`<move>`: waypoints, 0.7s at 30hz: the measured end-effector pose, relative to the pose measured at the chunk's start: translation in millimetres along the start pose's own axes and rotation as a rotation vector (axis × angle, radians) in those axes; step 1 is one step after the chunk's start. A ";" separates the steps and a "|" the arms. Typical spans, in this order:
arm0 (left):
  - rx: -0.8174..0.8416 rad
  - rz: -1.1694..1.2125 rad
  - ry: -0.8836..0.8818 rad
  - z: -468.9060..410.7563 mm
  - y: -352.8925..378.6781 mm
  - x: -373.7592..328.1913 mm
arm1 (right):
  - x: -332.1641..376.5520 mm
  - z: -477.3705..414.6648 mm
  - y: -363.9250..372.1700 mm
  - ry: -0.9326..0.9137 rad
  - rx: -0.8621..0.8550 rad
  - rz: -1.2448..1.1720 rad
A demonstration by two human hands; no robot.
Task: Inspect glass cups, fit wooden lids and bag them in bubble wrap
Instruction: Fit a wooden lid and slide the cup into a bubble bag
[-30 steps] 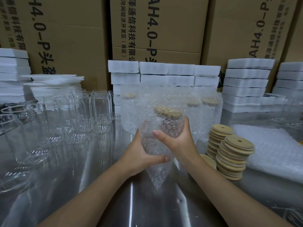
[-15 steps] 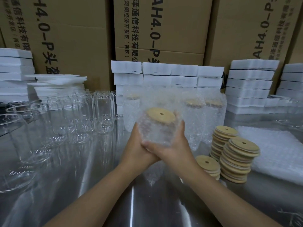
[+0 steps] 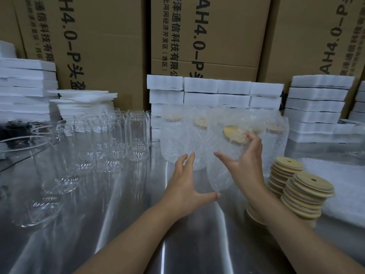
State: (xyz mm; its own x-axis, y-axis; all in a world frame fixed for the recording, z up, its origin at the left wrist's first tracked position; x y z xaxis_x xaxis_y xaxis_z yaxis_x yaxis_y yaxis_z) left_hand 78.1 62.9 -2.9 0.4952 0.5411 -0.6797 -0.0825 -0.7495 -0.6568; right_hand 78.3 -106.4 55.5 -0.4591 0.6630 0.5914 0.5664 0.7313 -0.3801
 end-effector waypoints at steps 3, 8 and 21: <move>0.041 -0.005 -0.014 -1.3 3.5 3.9 | 1.1 -4.7 4.4 -0.006 0.016 0.055; 0.118 -0.117 -0.053 -2.2 11.0 11.9 | 3.5 -9.1 12.1 0.015 0.079 0.175; -0.120 -0.849 -0.184 -75.9 -90.4 -15.3 | 82.8 44.8 14.7 -0.834 -0.110 0.242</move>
State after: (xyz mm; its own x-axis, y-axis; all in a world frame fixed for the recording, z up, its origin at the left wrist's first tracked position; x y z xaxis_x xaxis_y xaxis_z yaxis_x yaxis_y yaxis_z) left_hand 143.7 93.4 91.7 0.1993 0.9796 -0.0257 0.3473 -0.0952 -0.9329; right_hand 18.0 -33.6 67.1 -0.6440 0.7307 -0.2267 0.7565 0.5639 -0.3312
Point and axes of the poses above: each hand's wrist, its own z-axis away from the middle knuckle, its own y-axis out of the palm, x = y × z, the point moved 5 cm from there along -z, towards the middle knuckle, and after that the axes turned 8 degrees about x, right-handed, at the moved point
